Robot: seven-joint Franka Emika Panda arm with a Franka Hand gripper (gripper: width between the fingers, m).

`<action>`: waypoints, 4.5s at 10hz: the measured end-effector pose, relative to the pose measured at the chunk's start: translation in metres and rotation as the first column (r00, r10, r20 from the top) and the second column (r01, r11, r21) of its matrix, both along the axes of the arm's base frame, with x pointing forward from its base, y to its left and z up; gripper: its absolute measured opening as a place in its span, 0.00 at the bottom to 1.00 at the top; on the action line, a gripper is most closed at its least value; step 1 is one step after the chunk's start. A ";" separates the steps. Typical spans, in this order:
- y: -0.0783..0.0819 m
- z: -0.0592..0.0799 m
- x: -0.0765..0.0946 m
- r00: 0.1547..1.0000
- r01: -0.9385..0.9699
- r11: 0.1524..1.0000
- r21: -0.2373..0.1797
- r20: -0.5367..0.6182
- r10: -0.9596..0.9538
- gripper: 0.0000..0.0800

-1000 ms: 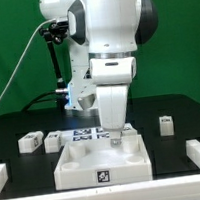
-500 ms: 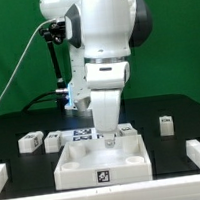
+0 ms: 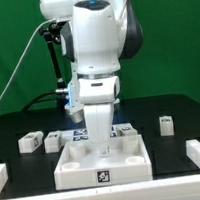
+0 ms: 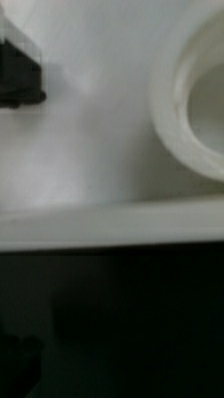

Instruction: Assemble one leg

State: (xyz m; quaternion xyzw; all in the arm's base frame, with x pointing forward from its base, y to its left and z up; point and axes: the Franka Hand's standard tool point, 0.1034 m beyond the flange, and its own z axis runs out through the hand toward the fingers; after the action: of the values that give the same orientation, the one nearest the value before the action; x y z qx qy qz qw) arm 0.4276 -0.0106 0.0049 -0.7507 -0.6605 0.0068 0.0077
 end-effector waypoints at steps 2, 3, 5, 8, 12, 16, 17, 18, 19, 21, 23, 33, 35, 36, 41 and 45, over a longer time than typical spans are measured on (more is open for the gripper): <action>-0.003 0.002 0.004 0.999 0.005 1.000 0.006 0.032 -0.005 0.78; -0.003 0.001 0.004 1.000 0.006 1.000 0.006 0.030 -0.006 0.78; -0.003 0.001 0.004 1.000 0.006 1.000 0.006 0.029 -0.006 0.55; -0.003 0.001 0.003 1.000 0.006 1.000 0.006 0.029 -0.006 0.13; -0.003 0.001 0.003 1.000 0.006 1.000 0.006 0.029 -0.006 0.07; 0.002 0.001 0.014 0.999 -0.032 0.999 0.009 0.040 0.031 0.07; 0.007 0.001 0.022 0.998 -0.044 0.999 0.013 0.054 0.043 0.07; 0.008 0.001 0.024 0.996 -0.055 0.998 0.016 0.071 0.053 0.07; 0.008 0.001 0.024 0.996 -0.053 0.998 0.016 0.070 0.052 0.07; 0.008 0.001 0.024 0.996 -0.053 0.998 0.016 0.070 0.052 0.07; 0.015 0.001 0.025 0.995 -0.070 0.997 0.020 0.072 0.068 0.07; 0.072 0.001 0.053 0.993 -0.105 0.994 0.017 0.061 0.104 0.07; 0.072 0.002 0.058 0.993 -0.097 0.995 0.017 0.069 0.095 0.07; 0.072 0.002 0.057 0.993 -0.092 0.996 0.019 0.073 0.091 0.07; 0.071 0.001 0.057 0.994 -0.087 0.996 0.019 0.072 0.086 0.45; 0.071 0.001 0.057 0.994 -0.087 0.996 0.019 0.072 0.086 0.80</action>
Offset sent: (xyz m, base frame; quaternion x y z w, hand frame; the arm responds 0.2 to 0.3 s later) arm 0.0000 0.0000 0.0000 0.0000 0.0000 0.0000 1.0000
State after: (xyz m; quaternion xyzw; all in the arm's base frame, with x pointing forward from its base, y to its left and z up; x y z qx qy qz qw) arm 0.4847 0.0605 0.0061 -0.7211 -0.6923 -0.0268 -0.0076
